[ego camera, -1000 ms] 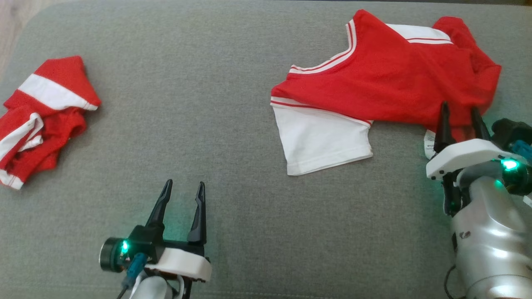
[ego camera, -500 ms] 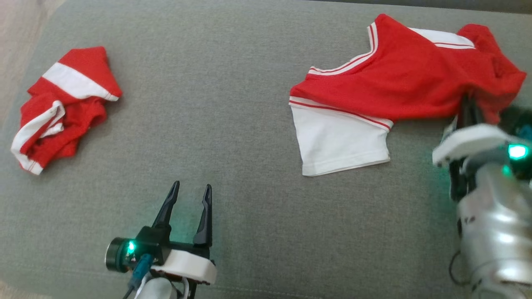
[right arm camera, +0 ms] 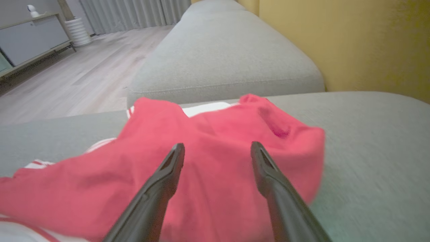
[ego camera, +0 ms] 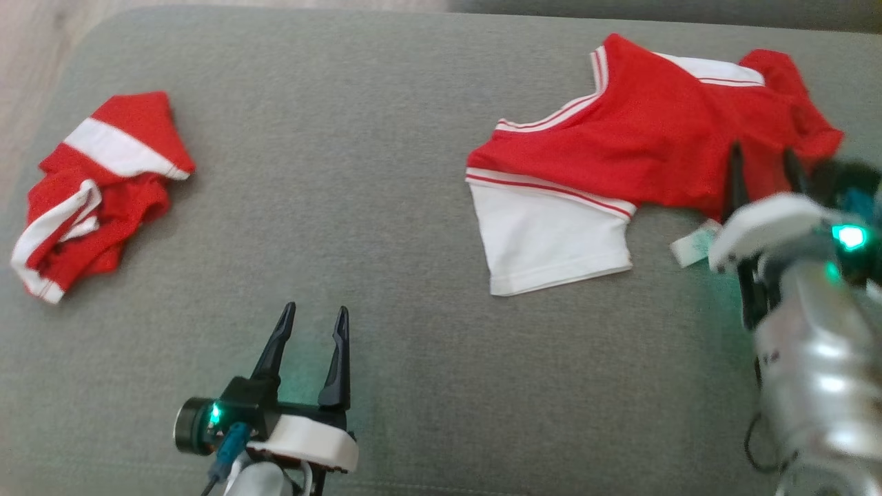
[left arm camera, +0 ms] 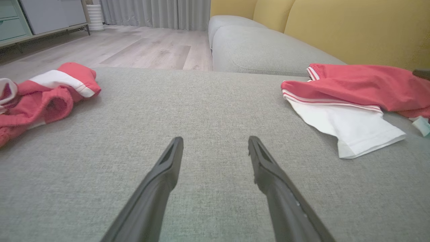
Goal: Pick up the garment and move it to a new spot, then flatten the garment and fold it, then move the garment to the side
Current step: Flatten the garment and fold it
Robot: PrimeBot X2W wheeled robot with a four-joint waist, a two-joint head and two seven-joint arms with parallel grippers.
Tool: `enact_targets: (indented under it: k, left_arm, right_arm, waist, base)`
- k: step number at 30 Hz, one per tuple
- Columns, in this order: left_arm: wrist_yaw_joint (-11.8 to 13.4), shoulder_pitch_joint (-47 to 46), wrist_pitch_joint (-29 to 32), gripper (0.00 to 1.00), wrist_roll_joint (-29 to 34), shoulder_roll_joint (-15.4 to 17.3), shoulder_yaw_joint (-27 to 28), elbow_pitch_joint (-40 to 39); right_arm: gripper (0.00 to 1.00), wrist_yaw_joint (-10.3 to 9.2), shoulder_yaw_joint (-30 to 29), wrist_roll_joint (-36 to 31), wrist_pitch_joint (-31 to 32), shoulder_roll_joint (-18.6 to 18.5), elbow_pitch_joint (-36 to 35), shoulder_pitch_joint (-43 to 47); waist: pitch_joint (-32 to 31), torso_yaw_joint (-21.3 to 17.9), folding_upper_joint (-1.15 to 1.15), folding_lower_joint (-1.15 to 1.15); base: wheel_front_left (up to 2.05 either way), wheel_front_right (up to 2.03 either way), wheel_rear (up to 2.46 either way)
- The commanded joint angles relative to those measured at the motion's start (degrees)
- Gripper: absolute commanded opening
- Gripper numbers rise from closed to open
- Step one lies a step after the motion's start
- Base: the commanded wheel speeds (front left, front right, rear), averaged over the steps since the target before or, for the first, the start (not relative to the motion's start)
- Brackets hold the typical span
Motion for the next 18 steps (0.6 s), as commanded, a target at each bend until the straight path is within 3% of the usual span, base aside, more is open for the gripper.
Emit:
enact_targets:
  k: [1,6,18]
  left_arm:
    - [0.4,0.0,-0.3,1.0,0.1,0.1,2.0,-1.9]
    - [0.3,-0.1,-0.3,1.0,0.8,0.1,2.9,-2.1]
    - [0.0,-1.0,-0.3,1.0,1.3,0.1,2.7,-2.7]
  right_arm:
    - [1.0,0.39,0.4,0.5,-0.7,1.0,-3.2,1.5]
    - [1.0,0.39,1.1,3.6,-0.8,1.2,-9.9,8.5]
    - [1.0,0.39,8.9,13.1,-0.8,1.2,-11.9,14.3]
  waist:
    - [-0.2,-1.1,0.0,0.0]
    - [-0.2,-3.3,0.0,0.0]
    - [0.7,-3.8,0.0,0.0]
  base:
    - [0.0,0.0,0.0]
    - [0.0,0.0,0.0]
    - [0.0,0.0,0.0]
